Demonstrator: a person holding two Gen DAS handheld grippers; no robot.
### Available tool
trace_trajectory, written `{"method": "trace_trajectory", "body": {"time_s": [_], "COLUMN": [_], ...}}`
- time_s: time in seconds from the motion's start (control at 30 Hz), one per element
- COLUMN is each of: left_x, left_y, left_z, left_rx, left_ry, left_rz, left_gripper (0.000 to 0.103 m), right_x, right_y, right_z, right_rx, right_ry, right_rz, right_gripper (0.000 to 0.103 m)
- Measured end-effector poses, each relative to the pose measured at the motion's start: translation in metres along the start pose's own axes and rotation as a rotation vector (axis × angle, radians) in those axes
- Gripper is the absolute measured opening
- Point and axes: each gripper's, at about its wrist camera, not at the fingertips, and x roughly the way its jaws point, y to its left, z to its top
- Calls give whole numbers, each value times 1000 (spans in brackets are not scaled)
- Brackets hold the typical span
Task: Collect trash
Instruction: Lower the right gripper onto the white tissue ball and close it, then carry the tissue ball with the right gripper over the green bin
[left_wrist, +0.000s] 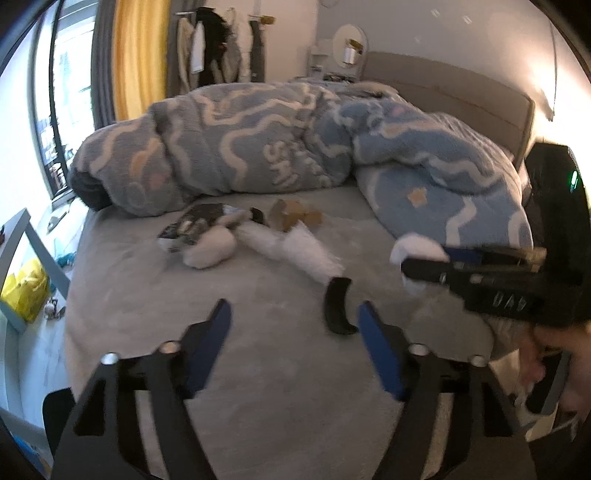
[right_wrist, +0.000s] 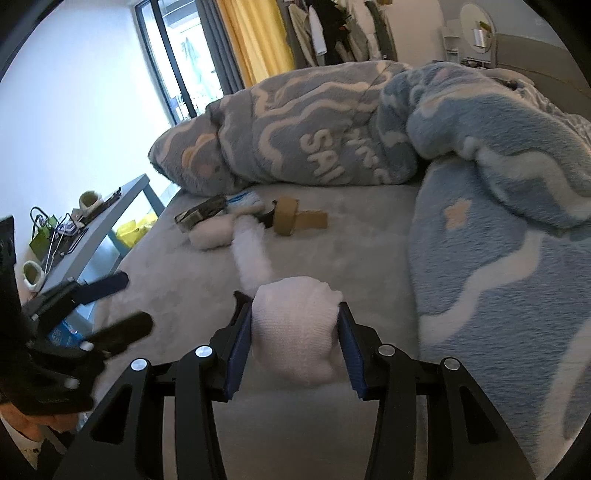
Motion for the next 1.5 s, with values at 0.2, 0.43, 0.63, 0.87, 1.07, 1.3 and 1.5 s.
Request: {"method": "trace_trajectory", "body": {"time_s": [0.2, 0.43, 0.63, 0.87, 1.07, 1.3, 1.5], "left_x": [24, 49, 65, 65, 47, 20, -1], "left_y": [-26, -43, -50, -38, -25, 9, 46], "left_z": [-5, -8, -9, -5, -1, -4, -9], "left_rx": [72, 106, 119, 61, 35, -3, -65], "left_ry": [57, 98, 149, 162, 115, 83, 68], "left_rz": [-30, -26, -18, -32, -25, 13, 40], "left_gripper": [60, 52, 34, 23, 22, 20, 19], "right_x": [-12, -19, -23, -23, -22, -15, 6], "right_y": [-15, -30, -34, -33, -18, 21, 53], "right_z": [2, 0, -1, 1, 7, 14, 16], "right_rx": [37, 72, 69, 66, 54, -9, -33], "right_ry": [-36, -49, -54, -56, -64, -53, -24], "right_rz": [30, 46, 51, 54, 70, 93, 114], "right_gripper": [46, 46, 46, 46, 46, 46, 46]}}
